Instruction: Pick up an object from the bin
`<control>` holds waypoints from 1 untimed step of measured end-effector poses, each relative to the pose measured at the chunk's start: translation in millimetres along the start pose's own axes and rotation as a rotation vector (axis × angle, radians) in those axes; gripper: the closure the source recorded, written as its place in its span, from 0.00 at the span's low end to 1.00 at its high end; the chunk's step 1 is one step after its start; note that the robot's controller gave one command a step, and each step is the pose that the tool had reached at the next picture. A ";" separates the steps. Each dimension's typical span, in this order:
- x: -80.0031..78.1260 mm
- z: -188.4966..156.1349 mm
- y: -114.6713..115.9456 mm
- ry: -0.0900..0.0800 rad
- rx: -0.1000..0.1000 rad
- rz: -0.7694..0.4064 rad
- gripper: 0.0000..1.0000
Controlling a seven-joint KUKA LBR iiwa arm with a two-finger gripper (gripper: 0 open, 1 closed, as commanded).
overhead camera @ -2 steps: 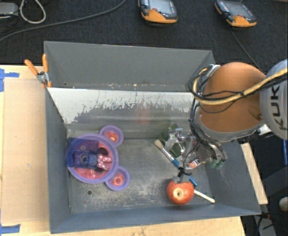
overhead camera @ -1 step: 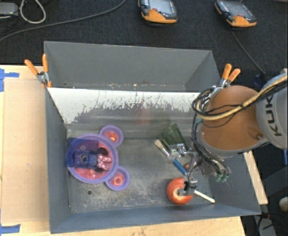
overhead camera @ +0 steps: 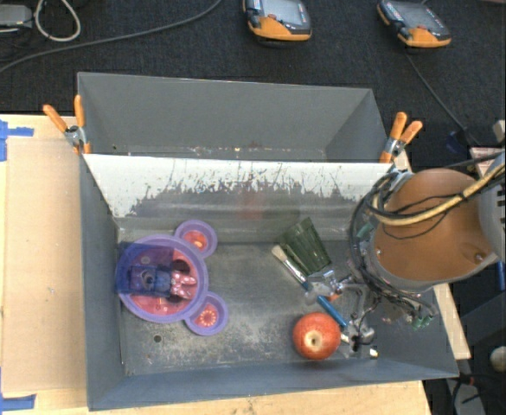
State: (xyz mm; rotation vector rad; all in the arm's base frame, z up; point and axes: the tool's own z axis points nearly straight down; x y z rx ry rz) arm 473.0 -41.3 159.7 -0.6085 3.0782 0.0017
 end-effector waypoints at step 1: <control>-3.0 46.0 -11.5 0.010 -0.005 -0.208 0.00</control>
Offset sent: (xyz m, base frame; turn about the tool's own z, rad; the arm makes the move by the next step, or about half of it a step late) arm -0.0028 0.0106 -0.0897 -0.2577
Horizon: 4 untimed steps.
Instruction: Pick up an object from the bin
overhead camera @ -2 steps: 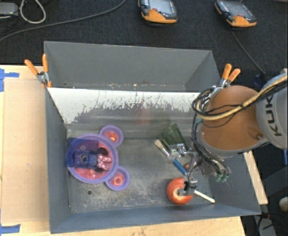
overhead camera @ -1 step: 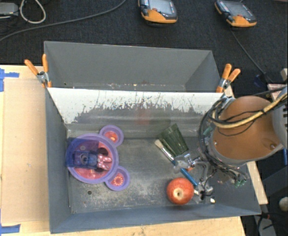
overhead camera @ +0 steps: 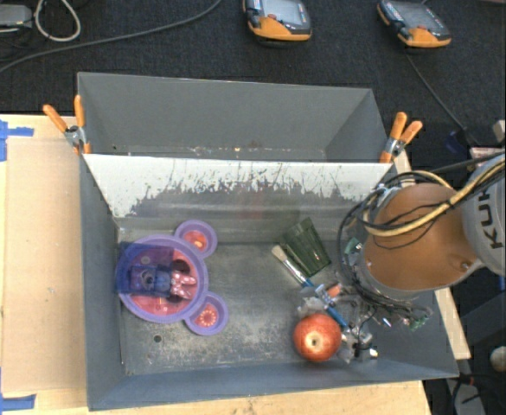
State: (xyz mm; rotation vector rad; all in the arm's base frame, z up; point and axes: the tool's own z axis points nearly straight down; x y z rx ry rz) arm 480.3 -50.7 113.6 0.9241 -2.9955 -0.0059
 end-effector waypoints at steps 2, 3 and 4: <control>-15.4 40.9 26.9 -0.025 0.019 -0.099 1.00; -15.5 40.9 27.0 -0.025 0.019 -0.099 1.00; -13.9 16.6 30.0 -0.018 0.012 -0.096 1.00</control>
Offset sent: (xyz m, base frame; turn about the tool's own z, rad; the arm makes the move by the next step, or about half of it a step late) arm -0.0090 0.0317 -0.0436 -0.1041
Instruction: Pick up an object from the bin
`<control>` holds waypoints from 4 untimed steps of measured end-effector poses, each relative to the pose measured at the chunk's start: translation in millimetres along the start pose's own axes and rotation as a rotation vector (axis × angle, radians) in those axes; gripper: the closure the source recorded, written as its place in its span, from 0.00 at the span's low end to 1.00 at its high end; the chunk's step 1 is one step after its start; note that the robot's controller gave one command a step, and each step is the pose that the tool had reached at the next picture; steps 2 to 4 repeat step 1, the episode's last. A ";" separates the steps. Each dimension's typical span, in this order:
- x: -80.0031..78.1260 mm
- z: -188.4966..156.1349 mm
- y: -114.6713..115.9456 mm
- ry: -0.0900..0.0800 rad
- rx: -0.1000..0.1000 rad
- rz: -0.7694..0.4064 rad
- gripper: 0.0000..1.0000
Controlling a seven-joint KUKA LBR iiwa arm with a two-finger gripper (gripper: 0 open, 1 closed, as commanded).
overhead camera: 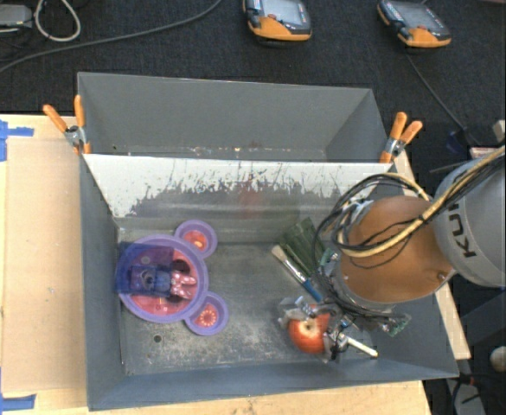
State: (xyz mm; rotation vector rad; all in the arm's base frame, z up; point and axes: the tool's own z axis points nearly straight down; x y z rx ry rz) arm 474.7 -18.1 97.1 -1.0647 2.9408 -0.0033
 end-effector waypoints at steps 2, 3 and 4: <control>0.3 -41.8 1.2 0.004 -0.005 0.001 1.00; 0.3 -41.8 1.2 0.004 -0.005 0.001 1.00; 0.3 -41.8 1.2 0.004 -0.005 0.001 1.00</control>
Offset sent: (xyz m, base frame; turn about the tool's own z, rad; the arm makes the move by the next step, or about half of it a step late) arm -0.0022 0.0007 0.0591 0.0006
